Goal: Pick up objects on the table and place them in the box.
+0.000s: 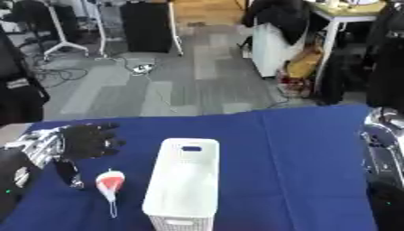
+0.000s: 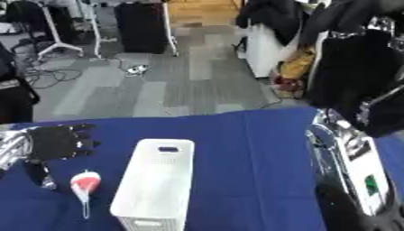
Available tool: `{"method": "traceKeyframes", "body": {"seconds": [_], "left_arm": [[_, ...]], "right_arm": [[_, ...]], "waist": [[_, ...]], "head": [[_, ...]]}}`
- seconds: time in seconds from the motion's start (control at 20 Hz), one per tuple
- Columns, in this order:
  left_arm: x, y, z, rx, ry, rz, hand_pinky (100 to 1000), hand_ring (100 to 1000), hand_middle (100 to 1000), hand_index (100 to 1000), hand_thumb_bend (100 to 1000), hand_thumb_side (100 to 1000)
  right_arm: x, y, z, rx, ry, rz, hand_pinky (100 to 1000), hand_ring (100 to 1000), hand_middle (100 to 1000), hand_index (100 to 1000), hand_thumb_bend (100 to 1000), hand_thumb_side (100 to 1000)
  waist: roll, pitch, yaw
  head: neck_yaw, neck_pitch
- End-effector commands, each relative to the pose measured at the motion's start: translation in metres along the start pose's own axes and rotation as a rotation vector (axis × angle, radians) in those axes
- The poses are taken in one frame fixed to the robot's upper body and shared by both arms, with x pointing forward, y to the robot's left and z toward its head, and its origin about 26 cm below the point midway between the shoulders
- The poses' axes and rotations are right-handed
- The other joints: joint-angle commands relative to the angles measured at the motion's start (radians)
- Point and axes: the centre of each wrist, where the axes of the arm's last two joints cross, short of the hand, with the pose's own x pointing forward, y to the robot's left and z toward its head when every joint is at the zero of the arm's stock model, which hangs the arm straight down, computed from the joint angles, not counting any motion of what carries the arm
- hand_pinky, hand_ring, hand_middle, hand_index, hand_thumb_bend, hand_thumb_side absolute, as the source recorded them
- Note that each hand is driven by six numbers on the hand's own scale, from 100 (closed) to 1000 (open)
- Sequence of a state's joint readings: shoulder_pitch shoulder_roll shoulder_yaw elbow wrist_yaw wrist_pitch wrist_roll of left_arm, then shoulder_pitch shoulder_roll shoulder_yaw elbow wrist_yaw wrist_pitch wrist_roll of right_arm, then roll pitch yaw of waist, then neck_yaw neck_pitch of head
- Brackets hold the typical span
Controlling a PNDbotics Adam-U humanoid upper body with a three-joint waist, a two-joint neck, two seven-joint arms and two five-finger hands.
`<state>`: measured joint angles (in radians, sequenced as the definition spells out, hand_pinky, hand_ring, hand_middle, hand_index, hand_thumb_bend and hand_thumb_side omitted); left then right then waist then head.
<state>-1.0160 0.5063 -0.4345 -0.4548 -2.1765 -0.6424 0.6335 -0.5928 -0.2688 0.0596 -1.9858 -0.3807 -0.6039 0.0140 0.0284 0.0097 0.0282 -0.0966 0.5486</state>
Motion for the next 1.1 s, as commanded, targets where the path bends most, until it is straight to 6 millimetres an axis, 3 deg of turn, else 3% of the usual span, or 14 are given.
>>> {"method": "traceKeyframes", "body": {"seconds": [0.05, 0.5, 0.6, 0.65, 0.7, 0.75, 0.95, 1.1], "left_arm": [[0.001, -0.010, 0.005, 0.223, -0.177, 0.224, 937, 792, 904, 932, 411, 981], [0.017, -0.025, -0.001, 0.136, -0.193, 0.321, 911, 777, 905, 935, 344, 1000], [0.012, -0.022, -0.001, 0.140, -0.183, 0.317, 935, 792, 907, 936, 390, 982], [0.005, -0.018, 0.000, 0.148, -0.172, 0.299, 949, 801, 908, 936, 402, 973], [-0.001, -0.015, 0.001, 0.156, -0.163, 0.283, 958, 807, 909, 936, 303, 1000], [-0.014, -0.007, 0.004, 0.173, -0.146, 0.243, 996, 832, 911, 935, 448, 944], [-0.058, 0.033, 0.017, 0.284, -0.092, 0.064, 1000, 879, 915, 934, 535, 899], [-0.069, 0.051, 0.023, 0.351, -0.089, -0.005, 1000, 881, 915, 935, 534, 901]], "right_arm": [[0.003, 0.001, -0.008, 0.012, -0.028, -0.007, 277, 414, 387, 581, 100, 1000], [0.003, 0.001, -0.007, 0.007, -0.024, -0.009, 276, 413, 386, 581, 100, 1000], [0.003, 0.001, -0.007, 0.006, -0.023, -0.008, 275, 413, 386, 582, 100, 1000], [0.003, 0.001, -0.007, 0.006, -0.022, -0.008, 275, 413, 387, 582, 100, 1000], [0.003, 0.001, -0.007, 0.007, -0.021, -0.008, 275, 413, 387, 582, 100, 1000], [0.003, 0.001, -0.007, 0.008, -0.020, -0.009, 275, 412, 387, 582, 100, 1000], [0.003, 0.001, -0.007, 0.012, -0.018, -0.012, 275, 412, 387, 582, 100, 1000], [0.003, 0.002, -0.007, 0.014, -0.018, -0.015, 276, 412, 386, 582, 100, 1000]], "waist": [[-0.001, -0.012, 0.002], [-0.006, -0.015, 0.006], [-0.006, -0.015, 0.006], [-0.006, -0.016, 0.007], [-0.005, -0.016, 0.007], [-0.005, -0.016, 0.007], [0.000, -0.017, 0.005], [0.003, -0.016, 0.003]], "head": [[0.000, 0.002], [-0.002, 0.007], [-0.003, 0.007], [-0.002, 0.008], [-0.001, 0.008], [0.000, 0.009], [0.003, 0.010], [0.004, 0.009]]}}
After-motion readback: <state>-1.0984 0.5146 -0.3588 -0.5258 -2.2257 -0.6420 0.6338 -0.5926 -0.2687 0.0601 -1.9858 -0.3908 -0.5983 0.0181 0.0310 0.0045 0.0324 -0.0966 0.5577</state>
